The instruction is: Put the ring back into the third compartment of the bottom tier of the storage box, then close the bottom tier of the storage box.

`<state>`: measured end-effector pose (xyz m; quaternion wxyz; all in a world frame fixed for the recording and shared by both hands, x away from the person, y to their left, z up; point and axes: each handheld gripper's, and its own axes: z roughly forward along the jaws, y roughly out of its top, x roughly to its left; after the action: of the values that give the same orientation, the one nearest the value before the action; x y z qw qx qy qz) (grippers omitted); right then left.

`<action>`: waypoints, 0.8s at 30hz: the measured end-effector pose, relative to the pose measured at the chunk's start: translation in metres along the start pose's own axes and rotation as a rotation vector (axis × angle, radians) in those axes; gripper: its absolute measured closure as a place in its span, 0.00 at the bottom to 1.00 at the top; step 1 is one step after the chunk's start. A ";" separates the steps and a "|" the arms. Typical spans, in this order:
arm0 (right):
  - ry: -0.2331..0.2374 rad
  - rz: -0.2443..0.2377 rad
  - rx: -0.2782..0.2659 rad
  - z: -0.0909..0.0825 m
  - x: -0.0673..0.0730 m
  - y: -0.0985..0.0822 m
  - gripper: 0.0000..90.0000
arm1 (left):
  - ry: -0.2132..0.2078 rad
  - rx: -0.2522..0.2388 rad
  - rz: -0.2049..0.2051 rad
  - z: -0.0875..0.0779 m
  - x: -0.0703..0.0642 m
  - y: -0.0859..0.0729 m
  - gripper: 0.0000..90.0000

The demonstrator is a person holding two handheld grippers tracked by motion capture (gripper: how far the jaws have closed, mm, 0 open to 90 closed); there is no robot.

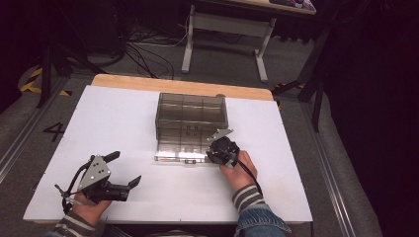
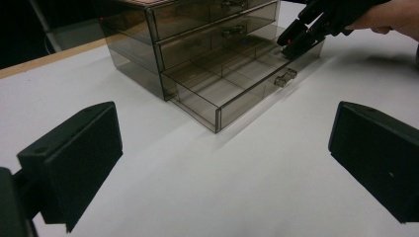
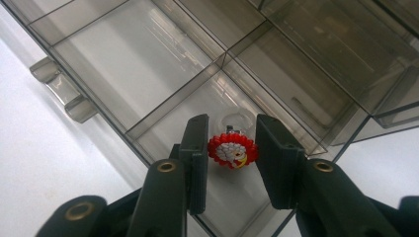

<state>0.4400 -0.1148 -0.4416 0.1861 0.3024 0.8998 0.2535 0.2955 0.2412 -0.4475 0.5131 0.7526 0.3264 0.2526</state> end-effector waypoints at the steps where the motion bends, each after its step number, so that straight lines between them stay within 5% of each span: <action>1: 0.000 -0.001 0.000 0.000 0.000 0.000 0.73 | 0.000 0.000 0.000 0.000 0.000 0.000 0.01; 11: 0.014 0.009 -0.072 -0.016 0.000 0.005 0.70 | 0.003 0.001 0.000 -0.001 0.000 0.000 0.01; 24: 0.063 -0.058 -0.149 -0.039 0.014 0.013 0.92 | -0.001 -0.003 -0.006 0.001 0.001 0.000 0.01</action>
<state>0.4165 -0.1104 -0.4056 0.1869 0.2534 0.8923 0.3235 0.2964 0.2412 -0.4473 0.5152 0.7510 0.3279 0.2510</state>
